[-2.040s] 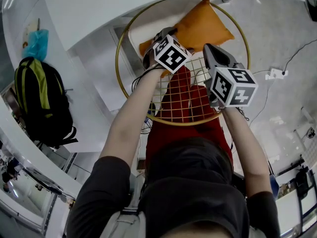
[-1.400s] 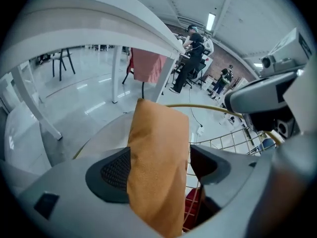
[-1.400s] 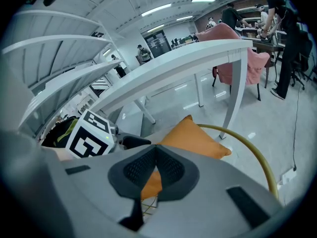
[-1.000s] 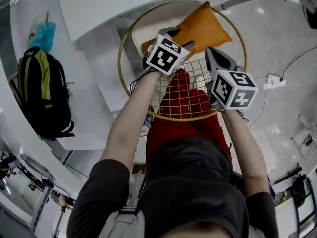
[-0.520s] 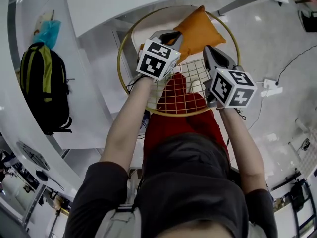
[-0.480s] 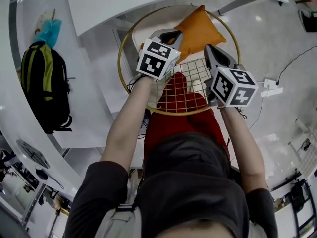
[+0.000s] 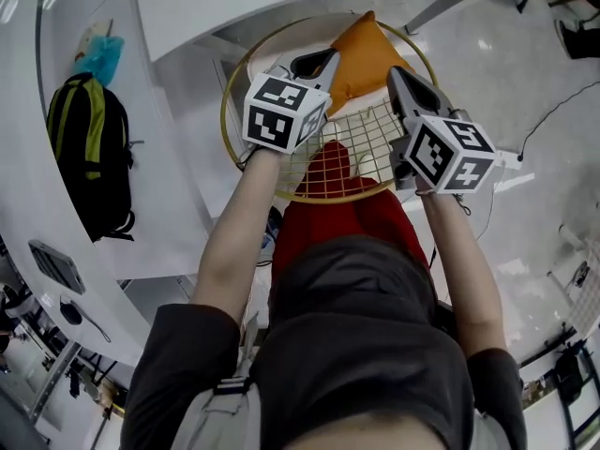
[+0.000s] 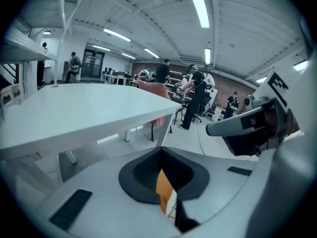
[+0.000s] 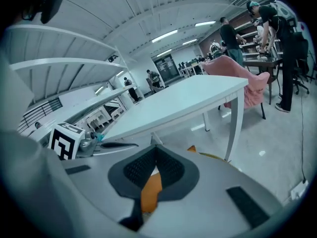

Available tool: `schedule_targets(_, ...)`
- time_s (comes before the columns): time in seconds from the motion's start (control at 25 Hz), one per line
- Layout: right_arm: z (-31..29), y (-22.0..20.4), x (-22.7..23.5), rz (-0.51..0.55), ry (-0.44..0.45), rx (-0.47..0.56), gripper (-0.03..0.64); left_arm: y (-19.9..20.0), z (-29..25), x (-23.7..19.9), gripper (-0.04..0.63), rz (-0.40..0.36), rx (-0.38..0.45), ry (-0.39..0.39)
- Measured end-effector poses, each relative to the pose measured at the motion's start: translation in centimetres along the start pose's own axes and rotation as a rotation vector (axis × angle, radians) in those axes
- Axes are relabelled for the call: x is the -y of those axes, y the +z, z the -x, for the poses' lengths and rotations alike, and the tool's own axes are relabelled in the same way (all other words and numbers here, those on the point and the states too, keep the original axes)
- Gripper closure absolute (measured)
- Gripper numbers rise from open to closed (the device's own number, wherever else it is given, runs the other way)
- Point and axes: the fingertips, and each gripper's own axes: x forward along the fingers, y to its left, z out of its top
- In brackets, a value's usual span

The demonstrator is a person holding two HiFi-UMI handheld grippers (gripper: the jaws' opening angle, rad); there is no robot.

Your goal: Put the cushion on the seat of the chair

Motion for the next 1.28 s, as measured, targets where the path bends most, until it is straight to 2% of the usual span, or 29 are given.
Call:
schedule_targets(0.16,1.5,1.5,-0.8,0.017,0.022,0.055,0.600,2.0,1.4,0.7,0.588,-0.042,0.054,0.028)
schedule_targets(0.32,2.9,2.4,-1.5,0.036,0.040,0.094,0.600,3.3,2.7,1.7,0.588,-0.051,0.098,0.041)
schedule_targets(0.88,7.5,4.9,-3.9,0.100,0.109,0.224,0.601,7.1,7.4,5.4,0.587,-0.041,0.251,0.079)
schedule_targets(1.28,10.4,5.0,-5.1,0.163,0.149,0.263,0.601,7.3,10.2,7.6,0.588,-0.012,0.310,0.143)
